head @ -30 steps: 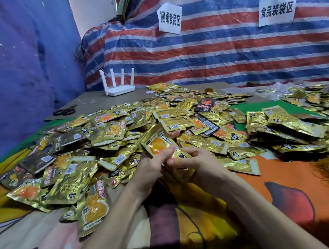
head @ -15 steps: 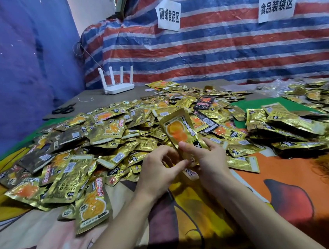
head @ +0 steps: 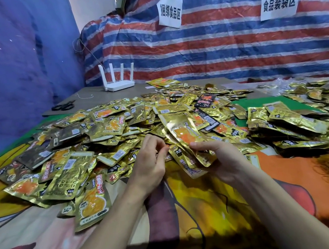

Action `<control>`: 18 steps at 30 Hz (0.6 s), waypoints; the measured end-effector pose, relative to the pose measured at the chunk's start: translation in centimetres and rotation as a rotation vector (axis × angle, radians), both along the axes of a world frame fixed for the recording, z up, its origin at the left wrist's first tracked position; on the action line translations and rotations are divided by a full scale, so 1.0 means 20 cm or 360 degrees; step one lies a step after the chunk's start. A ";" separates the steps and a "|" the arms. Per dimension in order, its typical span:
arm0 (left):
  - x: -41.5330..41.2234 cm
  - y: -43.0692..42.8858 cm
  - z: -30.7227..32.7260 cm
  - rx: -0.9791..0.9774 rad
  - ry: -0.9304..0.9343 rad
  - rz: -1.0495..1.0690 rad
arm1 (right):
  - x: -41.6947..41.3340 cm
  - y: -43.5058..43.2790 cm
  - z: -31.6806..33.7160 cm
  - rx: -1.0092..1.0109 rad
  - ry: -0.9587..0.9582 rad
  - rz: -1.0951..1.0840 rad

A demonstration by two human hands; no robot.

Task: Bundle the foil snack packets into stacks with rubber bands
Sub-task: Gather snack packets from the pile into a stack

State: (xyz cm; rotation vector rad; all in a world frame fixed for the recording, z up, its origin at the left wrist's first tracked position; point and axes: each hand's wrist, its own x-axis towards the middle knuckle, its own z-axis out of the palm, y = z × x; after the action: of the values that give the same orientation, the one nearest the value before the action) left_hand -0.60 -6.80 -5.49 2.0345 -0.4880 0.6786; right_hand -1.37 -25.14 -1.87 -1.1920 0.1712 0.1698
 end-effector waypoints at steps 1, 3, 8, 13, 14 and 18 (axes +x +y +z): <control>0.00 0.00 0.00 0.0007 -0.0022 -0.0015 | -0.01 -0.01 0.00 -0.0024 0.0002 0.0024; -0.01 -0.03 0.00 0.0033 -0.0054 -0.0126 | -0.02 -0.01 -0.02 -0.0059 -0.0008 -0.0001; -0.03 -0.05 0.01 -0.0156 -0.0120 -0.0141 | -0.03 0.02 -0.05 -0.0122 -0.0075 0.0018; -0.04 -0.06 0.01 -0.0772 0.0442 -0.0124 | -0.03 0.04 -0.04 -0.0153 -0.0166 0.0085; -0.04 -0.07 0.03 -0.0949 0.0618 -0.0229 | -0.04 0.05 -0.04 -0.0167 -0.0185 0.0125; -0.04 -0.08 0.09 -0.1494 0.1010 -0.0572 | -0.07 0.10 -0.07 -0.0240 -0.0325 0.0401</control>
State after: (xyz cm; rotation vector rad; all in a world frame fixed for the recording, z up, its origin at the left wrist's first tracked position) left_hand -1.45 -8.46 -3.71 1.1200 -0.0970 -0.0171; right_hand -2.76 -23.17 -3.31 -1.3714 -0.1488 0.2573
